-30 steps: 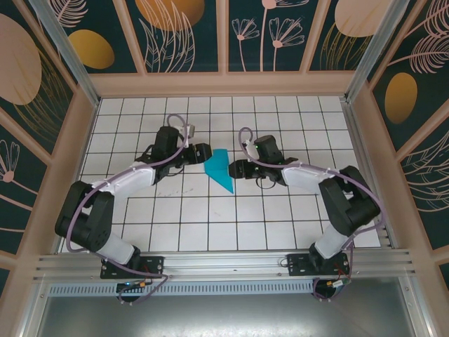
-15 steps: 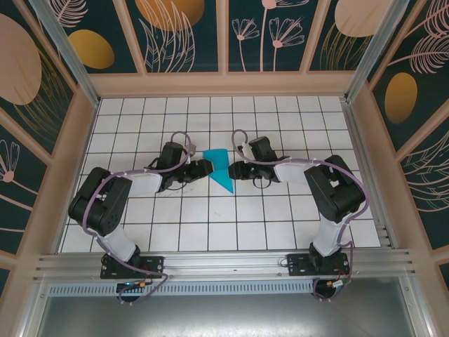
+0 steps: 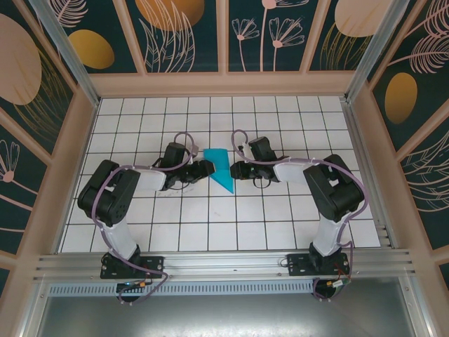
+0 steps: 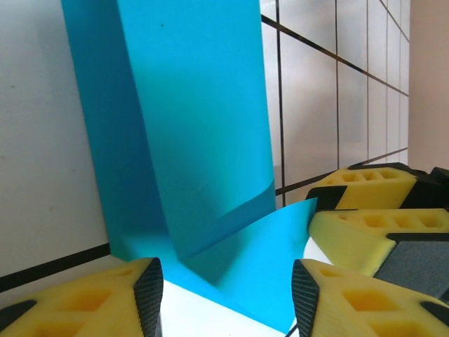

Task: Fold a paper plane with a square sheet of paper (fold left side to right side)
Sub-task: Fourth fold the wing at the center of the table.

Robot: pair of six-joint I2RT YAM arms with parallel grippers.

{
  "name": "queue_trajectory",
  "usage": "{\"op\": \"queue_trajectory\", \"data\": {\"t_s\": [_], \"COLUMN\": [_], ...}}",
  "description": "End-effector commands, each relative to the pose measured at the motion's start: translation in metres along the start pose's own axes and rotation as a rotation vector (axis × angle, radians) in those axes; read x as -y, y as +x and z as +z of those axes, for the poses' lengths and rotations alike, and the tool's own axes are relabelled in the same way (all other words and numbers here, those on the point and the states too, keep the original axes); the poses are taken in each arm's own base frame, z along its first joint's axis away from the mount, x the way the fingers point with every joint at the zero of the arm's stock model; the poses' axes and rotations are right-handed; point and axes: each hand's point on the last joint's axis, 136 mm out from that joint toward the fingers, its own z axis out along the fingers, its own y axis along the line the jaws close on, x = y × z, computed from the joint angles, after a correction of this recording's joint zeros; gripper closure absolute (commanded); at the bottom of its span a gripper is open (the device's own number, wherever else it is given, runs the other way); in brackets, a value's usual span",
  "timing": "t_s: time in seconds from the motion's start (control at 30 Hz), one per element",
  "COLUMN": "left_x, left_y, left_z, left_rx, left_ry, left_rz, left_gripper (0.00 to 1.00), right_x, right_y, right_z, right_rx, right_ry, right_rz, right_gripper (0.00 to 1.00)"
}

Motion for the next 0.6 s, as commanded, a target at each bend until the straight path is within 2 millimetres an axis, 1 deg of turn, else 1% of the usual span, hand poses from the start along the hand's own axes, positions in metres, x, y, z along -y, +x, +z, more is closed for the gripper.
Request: {"op": "queue_trajectory", "data": {"t_s": [0.0,0.07,0.17,0.23,0.3,0.37,0.43,0.5,0.57], "left_x": [0.020,0.024,0.032,0.035,0.038,0.041,0.044,0.047,0.049], "left_y": [-0.011,-0.014,-0.018,-0.018,-0.019,-0.020,-0.021,-0.023,-0.023], "left_z": [0.005,0.005,0.002,0.000,-0.002,-0.004,-0.006,-0.007,-0.008], "left_rx": [0.007,0.010,0.022,0.024,0.028,0.032,0.038,0.042,0.043], "left_ry": [0.072,0.081,0.095,0.102,0.106,0.112,0.119,0.127,0.131], "left_rz": [0.025,0.027,0.035,0.035,0.037,0.039,0.037,0.033,0.028], "left_gripper": [0.54,0.58,0.63,0.67,0.69,0.70,0.71,0.71,0.70], "right_x": [-0.001,0.001,0.000,-0.009,-0.024,-0.040,-0.056,-0.066,-0.065], "right_y": [-0.011,-0.016,-0.021,-0.023,-0.019,-0.013,-0.004,0.005,0.008], "right_z": [-0.008,-0.020,-0.041,-0.055,-0.061,-0.061,-0.053,-0.041,-0.028], "right_rx": [0.038,0.077,0.140,0.182,0.201,0.209,0.202,0.186,0.174], "right_ry": [0.029,0.062,0.132,0.164,0.163,0.162,0.160,0.158,0.194], "right_rz": [-0.017,-0.025,-0.054,-0.088,-0.123,-0.159,-0.192,-0.214,-0.228], "right_gripper": [0.67,0.65,0.58,0.54,0.52,0.52,0.51,0.51,0.51]}}
